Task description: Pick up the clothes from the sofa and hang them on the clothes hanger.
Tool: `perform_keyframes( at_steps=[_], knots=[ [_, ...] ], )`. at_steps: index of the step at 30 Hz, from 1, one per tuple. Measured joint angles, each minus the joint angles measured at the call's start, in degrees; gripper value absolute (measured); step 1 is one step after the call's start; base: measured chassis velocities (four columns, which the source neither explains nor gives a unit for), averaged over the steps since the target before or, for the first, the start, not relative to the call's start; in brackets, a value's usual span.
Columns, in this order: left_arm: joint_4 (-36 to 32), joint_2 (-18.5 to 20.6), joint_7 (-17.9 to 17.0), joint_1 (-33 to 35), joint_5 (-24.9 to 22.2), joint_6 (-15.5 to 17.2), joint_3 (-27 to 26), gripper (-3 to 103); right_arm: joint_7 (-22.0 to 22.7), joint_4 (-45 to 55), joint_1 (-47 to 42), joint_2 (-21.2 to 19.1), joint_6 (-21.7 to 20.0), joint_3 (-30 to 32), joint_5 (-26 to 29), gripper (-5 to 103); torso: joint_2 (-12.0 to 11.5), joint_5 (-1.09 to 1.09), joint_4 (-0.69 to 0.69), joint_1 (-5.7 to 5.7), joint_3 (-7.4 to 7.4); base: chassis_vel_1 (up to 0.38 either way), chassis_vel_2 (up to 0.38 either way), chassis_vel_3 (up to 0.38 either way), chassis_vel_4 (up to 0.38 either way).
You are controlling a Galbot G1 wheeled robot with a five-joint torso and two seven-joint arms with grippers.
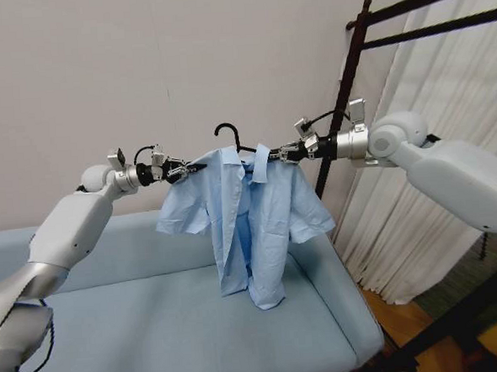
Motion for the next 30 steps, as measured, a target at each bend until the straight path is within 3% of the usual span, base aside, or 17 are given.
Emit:
perform_keyframes(
  at_steps=[6, 7, 10, 14, 18, 23, 25, 28, 30],
  knots=[
    [-0.82, 0.19, -2.34, 0.07, -0.07, 0.22, -0.01, 0, 0.46, 0.68, -0.46, -0.37, 0.11, 0.55, 0.37, 2, 0.00, 0.00, 0.00, 0.00, 0.00, 0.000, 0.000, 0.000, 0.000],
    [-1.22, 0.31, -3.45, 0.26, -0.31, 0.37, -0.01, 9, 0.53, 0.84, -0.54, -0.49, 0.11, 0.74, 0.50, 2, 0.00, 0.01, 0.00, 0.00, 0.00, 0.000, 0.000, 0.000, 0.000],
    [-1.61, 0.37, -4.29, 0.53, -0.49, 0.68, -0.03, 15, 0.59, 0.95, -0.57, -0.57, 0.12, 1.08, 0.59, 2, 0.00, 0.00, 0.00, 0.00, 0.00, 0.000, 0.000, 0.000, 0.000],
    [-2.07, 0.44, -6.00, 1.17, -0.66, 0.99, -0.39, 36, 0.96, 1.15, -0.58, -0.61, 0.23, 1.80, 0.69, 2, 0.00, 0.00, 0.00, 0.00, 0.00, 0.000, 0.000, 0.000, 0.000],
    [-2.53, 0.64, -7.74, 1.74, -0.90, 1.21, -0.69, 42, 1.27, 1.08, -0.59, -0.58, 0.41, 2.07, 0.73, 2, 0.00, 0.00, 0.00, 0.00, 0.00, 0.000, 0.000, 0.000, 0.000],
    [-3.67, 1.30, -9.99, 3.05, -1.01, 1.77, -1.37, 68, 1.23, 0.39, -0.57, -0.45, 0.72, 2.72, 0.23, 2, 0.00, 0.00, 0.00, 0.00, 0.00, 0.000, 0.000, 0.000, 0.000],
    [-4.00, 1.51, -10.42, 3.35, -1.05, 2.00, -1.49, 68, 1.18, 0.28, -0.57, -0.43, 0.79, 2.79, 0.14, 2, 0.00, 0.00, 0.00, 0.00, 0.00, 0.000, 0.000, 0.000, 0.000],
    [-4.81, 2.03, -11.92, 3.95, -1.19, 2.44, -1.84, 85, 1.13, -0.05, -0.57, -0.30, 0.93, 2.90, -0.04, 2, 0.00, 0.00, 0.00, 0.00, 0.00, 0.000, 0.000, 0.000, 0.000],
    [-5.10, 2.20, -12.88, 4.16, -1.39, 2.57, -2.01, 90, 1.14, -0.27, -0.57, -0.22, 1.04, 3.03, -0.13, 2, 0.00, 0.00, 0.00, 0.00, 0.00, 0.000, 0.000, 0.000, 0.000]
  ],
)
